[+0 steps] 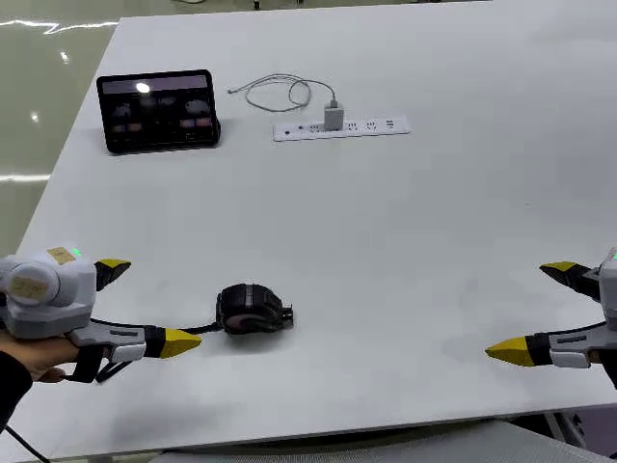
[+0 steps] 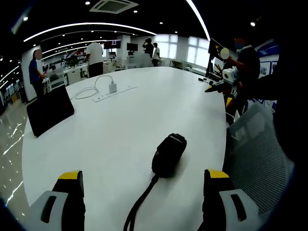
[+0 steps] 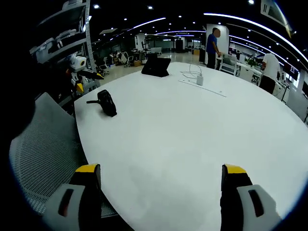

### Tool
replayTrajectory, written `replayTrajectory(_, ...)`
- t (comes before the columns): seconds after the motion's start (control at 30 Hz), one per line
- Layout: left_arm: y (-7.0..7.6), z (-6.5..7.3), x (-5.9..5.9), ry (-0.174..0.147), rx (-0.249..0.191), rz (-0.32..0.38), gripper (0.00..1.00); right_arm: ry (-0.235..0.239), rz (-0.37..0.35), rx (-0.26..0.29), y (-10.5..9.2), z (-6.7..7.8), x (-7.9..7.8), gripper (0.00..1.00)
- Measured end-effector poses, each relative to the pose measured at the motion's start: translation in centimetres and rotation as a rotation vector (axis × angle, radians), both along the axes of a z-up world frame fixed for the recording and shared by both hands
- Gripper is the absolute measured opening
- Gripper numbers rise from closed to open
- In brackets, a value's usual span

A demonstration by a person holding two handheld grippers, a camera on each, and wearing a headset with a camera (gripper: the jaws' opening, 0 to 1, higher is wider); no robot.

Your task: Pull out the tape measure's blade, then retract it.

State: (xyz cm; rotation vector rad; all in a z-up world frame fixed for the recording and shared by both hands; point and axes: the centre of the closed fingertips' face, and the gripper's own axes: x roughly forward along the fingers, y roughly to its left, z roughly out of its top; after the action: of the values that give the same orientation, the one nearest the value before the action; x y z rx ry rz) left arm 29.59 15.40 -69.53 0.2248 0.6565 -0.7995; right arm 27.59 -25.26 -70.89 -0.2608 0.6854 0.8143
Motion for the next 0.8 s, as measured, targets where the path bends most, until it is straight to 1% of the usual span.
replayTrajectory(0.1, -0.5, 0.2, 0.5, -0.007, 0.014, -0.023, 1.00, 0.002, 0.014, 0.004, 0.6, -0.1, 0.4, 1.00)
replayTrajectory(0.17, -0.8, 0.3, 0.8, -0.023, 0.029, -0.048, 1.00, 0.000, 0.024, 0.004, 1.0, -0.1, 0.5, 1.00)
replayTrajectory(0.27, -1.3, 0.3, 1.1, -0.030, 0.029, -0.076, 1.00, -0.006, 0.031, 0.004, 1.4, 0.0, 0.9, 1.00)
replayTrajectory(0.43, -2.0, 0.0, 1.0, -0.029, 0.065, -0.142, 0.99, -0.013, 0.053, 0.005, 2.1, 0.0, 1.2, 1.00)
replayTrajectory(0.5, -2.3, -0.3, 0.9, -0.018, 0.078, -0.165, 0.99, -0.015, 0.058, 0.005, 2.4, 0.1, 1.3, 1.00)
replayTrajectory(0.57, -2.6, -0.4, 0.9, -0.014, 0.092, -0.190, 0.98, -0.016, 0.066, 0.007, 2.7, 0.1, 1.4, 1.00)
replayTrajectory(0.63, -3.0, -0.4, 0.8, -0.004, 0.095, -0.208, 0.96, -0.020, 0.070, 0.010, 3.0, 0.2, 1.5, 1.00)
replayTrajectory(0.67, -3.2, -0.5, 0.9, 0.000, 0.107, -0.222, 0.95, -0.021, 0.075, 0.011, 3.2, 0.1, 1.5, 1.00)
replayTrajectory(0.73, -3.2, -0.8, 1.0, -0.001, 0.132, -0.243, 0.92, -0.033, 0.084, 0.007, 3.6, 0.2, 1.7, 1.00)
replayTrajectory(0.8, -3.8, -0.9, 1.0, 0.006, 0.126, -0.262, 0.92, -0.037, 0.094, 0.009, 4.0, 0.1, 1.7, 1.00)
